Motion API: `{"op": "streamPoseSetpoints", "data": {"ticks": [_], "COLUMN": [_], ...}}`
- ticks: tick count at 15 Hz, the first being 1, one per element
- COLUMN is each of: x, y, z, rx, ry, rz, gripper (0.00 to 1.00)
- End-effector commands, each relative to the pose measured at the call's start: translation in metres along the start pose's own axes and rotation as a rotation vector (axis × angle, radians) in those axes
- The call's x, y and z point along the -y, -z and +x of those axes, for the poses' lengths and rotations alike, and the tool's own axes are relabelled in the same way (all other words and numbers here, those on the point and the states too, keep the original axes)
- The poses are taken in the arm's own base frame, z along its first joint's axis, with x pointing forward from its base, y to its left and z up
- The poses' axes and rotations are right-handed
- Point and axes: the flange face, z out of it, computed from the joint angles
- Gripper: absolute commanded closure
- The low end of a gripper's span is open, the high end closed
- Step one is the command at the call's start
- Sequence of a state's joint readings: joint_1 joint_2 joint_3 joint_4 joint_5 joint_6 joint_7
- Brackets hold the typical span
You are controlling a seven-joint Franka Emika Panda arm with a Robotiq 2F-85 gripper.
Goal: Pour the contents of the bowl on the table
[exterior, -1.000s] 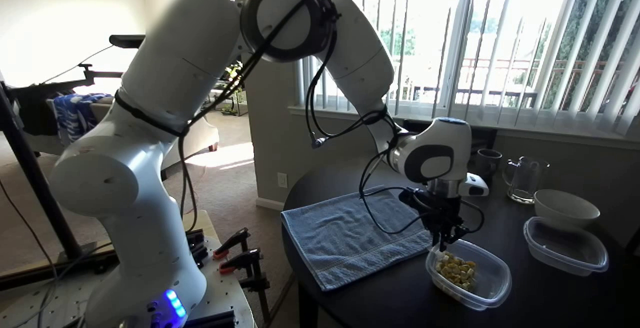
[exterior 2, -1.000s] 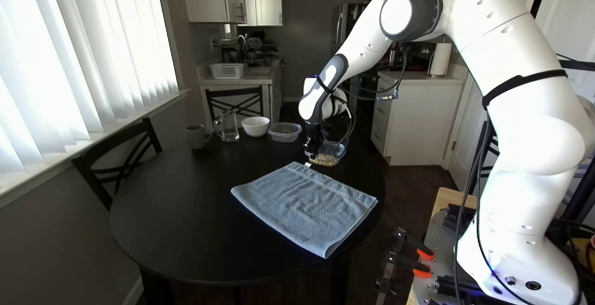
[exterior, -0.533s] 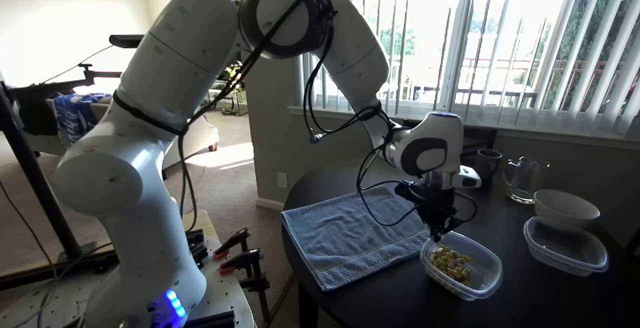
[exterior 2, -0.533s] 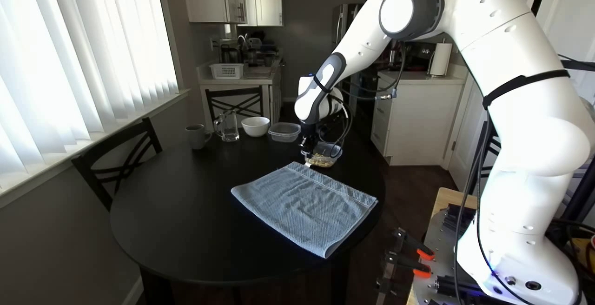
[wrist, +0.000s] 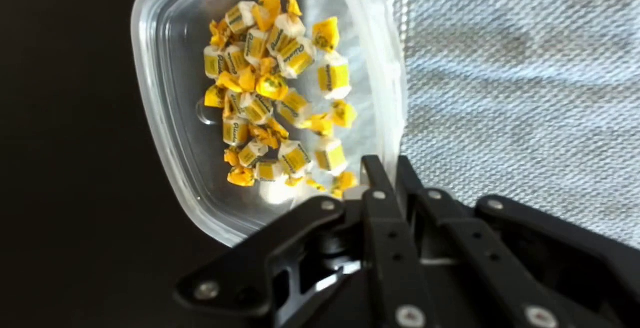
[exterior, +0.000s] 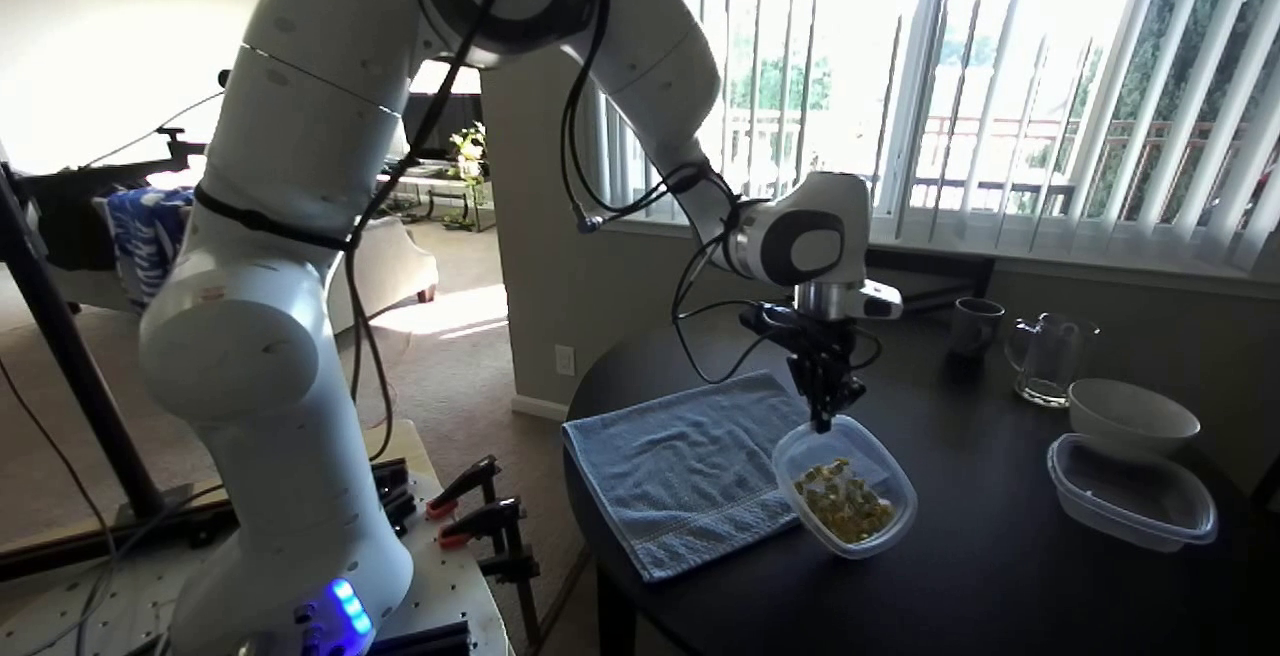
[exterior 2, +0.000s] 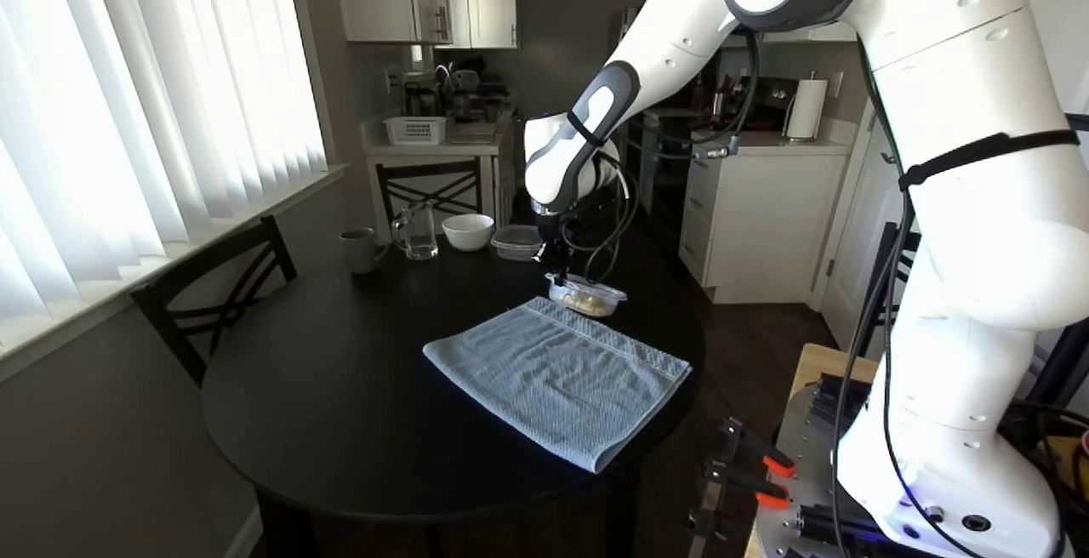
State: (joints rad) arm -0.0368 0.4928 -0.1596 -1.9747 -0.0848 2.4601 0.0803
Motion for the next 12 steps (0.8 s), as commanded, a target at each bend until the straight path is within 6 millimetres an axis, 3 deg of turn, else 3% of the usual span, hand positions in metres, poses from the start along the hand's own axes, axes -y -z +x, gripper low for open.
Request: {"op": "streamPoseSetpoints", "data": {"ticks": [1, 5, 9, 12], "x": [0.035, 0.077, 0.093, 0.099], "y": [0.024, 0.028, 0.021, 0.004], "z": [-0.018, -0.009, 0.002, -0.005], "rx": [0.05, -0.004, -0.247, -0.374], "ry": [-0.018, 0.021, -0.005, -0.102], "rz": [-0.016, 0.035, 0.139, 0.223], "gripper": [0.98, 0.98, 0.98, 0.98]}}
